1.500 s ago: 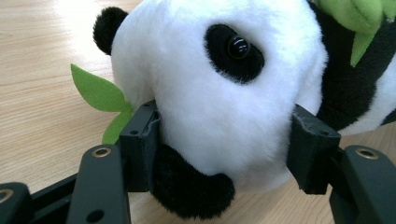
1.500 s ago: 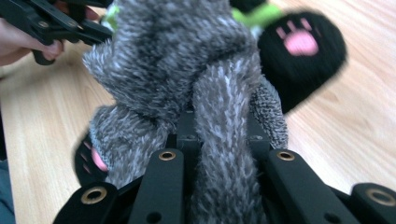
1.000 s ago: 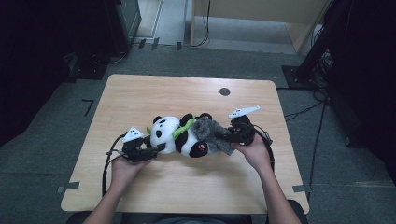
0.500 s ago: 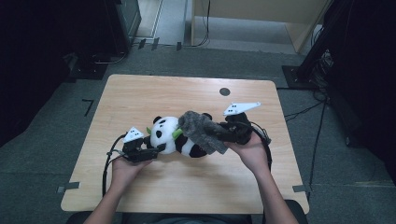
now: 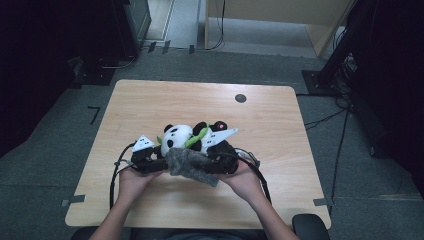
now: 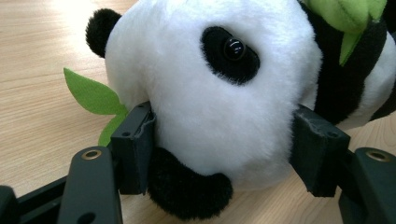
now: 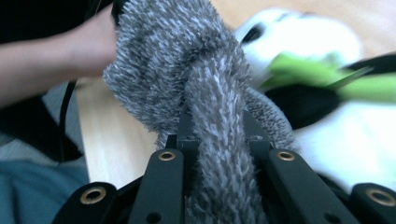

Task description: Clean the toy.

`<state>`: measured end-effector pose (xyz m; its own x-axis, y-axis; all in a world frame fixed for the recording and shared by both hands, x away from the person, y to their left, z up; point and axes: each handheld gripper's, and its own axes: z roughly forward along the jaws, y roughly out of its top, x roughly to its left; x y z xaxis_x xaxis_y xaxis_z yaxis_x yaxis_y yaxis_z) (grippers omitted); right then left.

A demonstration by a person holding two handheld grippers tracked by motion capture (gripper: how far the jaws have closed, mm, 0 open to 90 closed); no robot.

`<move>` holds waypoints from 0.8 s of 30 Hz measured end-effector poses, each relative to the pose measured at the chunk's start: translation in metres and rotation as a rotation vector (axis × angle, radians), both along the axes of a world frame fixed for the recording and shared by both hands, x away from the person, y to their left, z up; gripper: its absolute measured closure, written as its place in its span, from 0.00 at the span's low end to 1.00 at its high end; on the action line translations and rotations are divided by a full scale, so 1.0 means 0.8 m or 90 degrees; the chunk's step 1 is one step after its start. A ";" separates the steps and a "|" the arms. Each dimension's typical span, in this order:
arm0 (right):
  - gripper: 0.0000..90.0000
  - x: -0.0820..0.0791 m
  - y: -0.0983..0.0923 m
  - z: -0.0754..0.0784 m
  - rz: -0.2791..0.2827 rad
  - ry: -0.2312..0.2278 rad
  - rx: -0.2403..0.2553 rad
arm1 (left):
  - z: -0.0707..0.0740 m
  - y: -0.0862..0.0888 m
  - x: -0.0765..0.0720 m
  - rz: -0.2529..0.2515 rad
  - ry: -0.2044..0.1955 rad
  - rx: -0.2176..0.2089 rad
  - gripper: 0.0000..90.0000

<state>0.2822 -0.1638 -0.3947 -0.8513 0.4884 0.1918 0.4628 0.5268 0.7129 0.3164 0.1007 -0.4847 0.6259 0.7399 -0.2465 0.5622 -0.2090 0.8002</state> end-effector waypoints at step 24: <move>0.84 0.006 0.054 -0.076 -0.072 -0.059 -0.079 | 0.002 -0.002 0.001 0.009 0.003 0.002 0.37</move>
<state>0.2872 -0.1207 -0.4553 -0.8007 0.5971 0.0478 0.4599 0.5617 0.6877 0.3174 0.0987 -0.4830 0.6146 0.7491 -0.2473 0.5689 -0.2038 0.7968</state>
